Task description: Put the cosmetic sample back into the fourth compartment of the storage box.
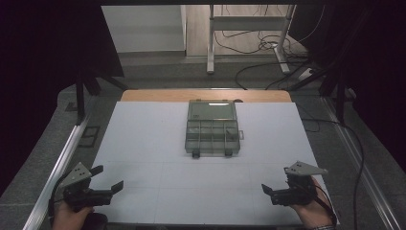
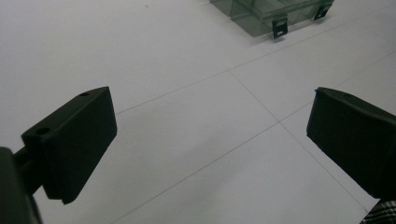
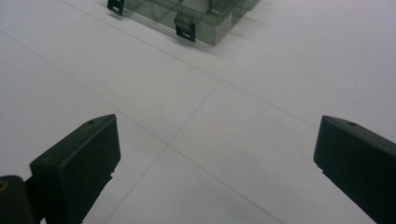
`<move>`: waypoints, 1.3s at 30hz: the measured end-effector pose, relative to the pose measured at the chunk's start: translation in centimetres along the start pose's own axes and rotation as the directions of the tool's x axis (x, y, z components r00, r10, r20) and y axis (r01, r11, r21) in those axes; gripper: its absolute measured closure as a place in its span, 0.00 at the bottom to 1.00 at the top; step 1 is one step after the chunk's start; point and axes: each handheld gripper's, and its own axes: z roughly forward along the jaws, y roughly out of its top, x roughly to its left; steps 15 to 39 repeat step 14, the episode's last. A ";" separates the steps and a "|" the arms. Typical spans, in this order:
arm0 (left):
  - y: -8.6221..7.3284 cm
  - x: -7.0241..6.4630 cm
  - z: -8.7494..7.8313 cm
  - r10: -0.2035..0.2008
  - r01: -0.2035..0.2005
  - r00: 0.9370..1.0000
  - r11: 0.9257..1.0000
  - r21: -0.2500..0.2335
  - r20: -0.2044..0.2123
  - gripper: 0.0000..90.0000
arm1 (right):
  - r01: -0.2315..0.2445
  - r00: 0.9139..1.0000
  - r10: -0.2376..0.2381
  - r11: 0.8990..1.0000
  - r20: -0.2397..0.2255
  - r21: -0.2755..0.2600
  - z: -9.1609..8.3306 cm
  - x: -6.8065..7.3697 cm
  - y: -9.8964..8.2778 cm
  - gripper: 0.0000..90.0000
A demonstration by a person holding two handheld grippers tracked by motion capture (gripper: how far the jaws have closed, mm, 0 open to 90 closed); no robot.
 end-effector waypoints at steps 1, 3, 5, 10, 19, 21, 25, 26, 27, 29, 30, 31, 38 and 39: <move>0.0 0.0 0.0 0.000 0.000 1.000 1.000 0.000 0.000 0.02 | -0.001 1.000 0.001 1.000 0.005 0.002 -0.2 -0.1 -0.2 0.01; 0.0 0.0 0.0 0.002 -0.002 1.000 1.000 0.000 -0.002 0.02 | -0.013 1.000 0.013 1.000 0.009 -0.002 -0.5 -0.1 -0.7 0.01; 0.0 0.0 0.0 0.002 -0.002 1.000 1.000 0.000 -0.002 0.02 | -0.023 1.000 0.023 1.000 0.016 -0.003 -0.8 -0.2 -1.0 0.01; 0.0 0.0 0.0 0.000 0.000 1.000 1.000 0.000 0.000 0.02 | -0.046 0.999 0.046 0.999 0.014 -0.008 -1.1 -0.2 -2.1 0.01; 0.0 0.1 0.0 -0.001 0.001 1.000 1.000 -0.001 0.001 0.02 | -0.055 0.998 0.055 0.998 0.016 -0.017 -1.2 -0.3 -2.4 0.02; 0.0 0.1 0.0 -0.001 0.001 1.000 1.000 -0.001 0.001 0.02 | -0.055 0.998 0.055 0.998 0.016 -0.017 -1.2 -0.3 -2.4 0.02; 0.0 0.1 0.0 -0.001 0.001 1.000 1.000 -0.001 0.001 0.02 | -0.055 0.998 0.055 0.998 0.016 -0.017 -1.2 -0.3 -2.4 0.02; 0.0 0.1 0.0 -0.001 0.001 1.000 1.000 -0.001 0.001 0.02 | -0.055 0.998 0.055 0.998 0.016 -0.017 -1.2 -0.3 -2.4 0.02; 0.0 0.1 0.0 -0.001 0.001 1.000 1.000 -0.001 0.001 0.02 | -0.055 0.998 0.055 0.998 0.016 -0.017 -1.2 -0.3 -2.4 0.02; 0.0 0.1 0.0 -0.001 0.001 1.000 1.000 -0.001 0.001 0.02 | -0.055 0.998 0.055 0.998 0.016 -0.017 -1.2 -0.3 -2.4 0.02; 0.0 0.1 0.0 -0.001 0.001 1.000 1.000 -0.001 0.001 0.02 | -0.055 0.998 0.055 0.998 0.016 -0.017 -1.2 -0.3 -2.4 0.02; 0.0 0.1 0.0 -0.001 0.001 1.000 1.000 -0.001 0.001 0.02 | -0.055 0.998 0.055 0.998 0.016 -0.017 -1.2 -0.3 -2.4 0.02; 0.0 0.1 0.0 -0.001 0.001 1.000 1.000 -0.001 0.001 0.02 | -0.055 0.998 0.055 0.998 0.016 -0.017 -1.2 -0.3 -2.4 0.02; 0.0 0.1 0.0 -0.001 0.001 1.000 1.000 -0.001 0.001 0.02 | -0.055 0.998 0.055 0.998 0.016 -0.017 -1.2 -0.3 -2.4 0.02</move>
